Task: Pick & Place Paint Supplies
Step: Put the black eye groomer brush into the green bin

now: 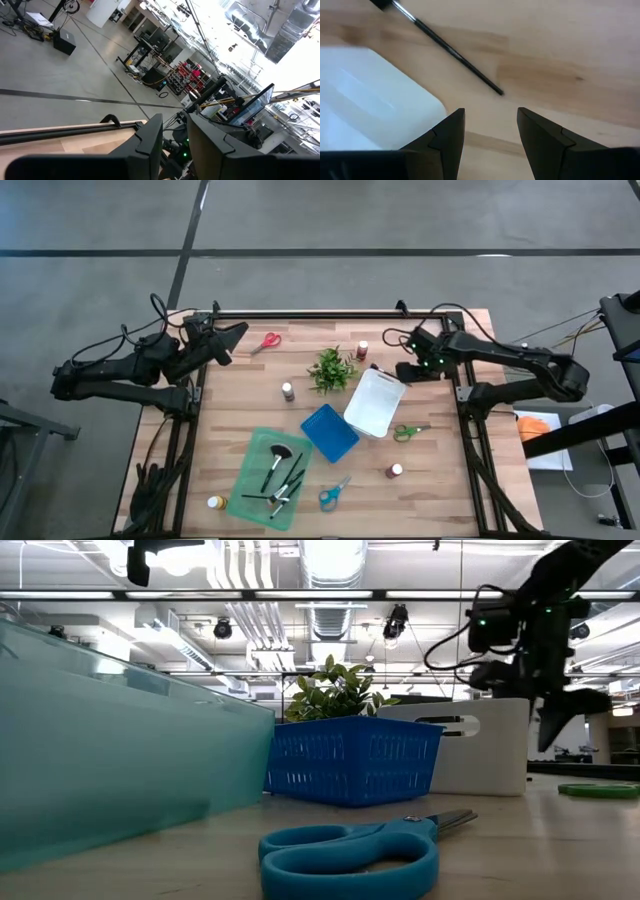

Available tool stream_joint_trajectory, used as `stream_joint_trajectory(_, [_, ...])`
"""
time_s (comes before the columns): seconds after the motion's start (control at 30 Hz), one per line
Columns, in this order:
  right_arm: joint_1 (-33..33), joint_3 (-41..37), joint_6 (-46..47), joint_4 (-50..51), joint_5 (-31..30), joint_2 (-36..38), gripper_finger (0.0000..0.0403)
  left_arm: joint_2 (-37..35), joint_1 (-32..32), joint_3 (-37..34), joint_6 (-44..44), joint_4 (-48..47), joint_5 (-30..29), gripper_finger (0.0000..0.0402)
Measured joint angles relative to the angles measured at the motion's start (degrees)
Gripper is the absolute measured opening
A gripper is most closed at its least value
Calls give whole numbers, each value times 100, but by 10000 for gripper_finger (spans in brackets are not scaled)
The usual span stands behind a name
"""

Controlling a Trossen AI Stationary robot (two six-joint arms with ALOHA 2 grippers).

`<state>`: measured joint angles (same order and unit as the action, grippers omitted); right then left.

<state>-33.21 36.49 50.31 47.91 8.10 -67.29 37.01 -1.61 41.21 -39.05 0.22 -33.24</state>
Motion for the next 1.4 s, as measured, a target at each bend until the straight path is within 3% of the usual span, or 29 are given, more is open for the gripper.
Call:
stream_joint_trajectory(0.3, [6, -474, -1190, -172, -196, 558, 178, 0, -1, 0, -38, 0, 0, 99])
stream_joint_trajectory(0.57, [7, -562, -2489, -596, -376, 454, 178, 0, -2, 0, -39, -1, 0, 99])
stream_joint_trajectory(0.9, [84, -1140, -2219, -1450, -439, 717, 178, 0, -2, 0, -35, -2, 25, 99])
stream_joint_trajectory(1.03, [114, -1402, -1812, -1504, -697, 1139, 178, -1, -2, 0, -35, -2, 27, 99])
stream_joint_trajectory(1.4, [221, -2067, -1484, -1990, -684, 2196, 178, 0, -2, 0, -9, -28, 27, 99])
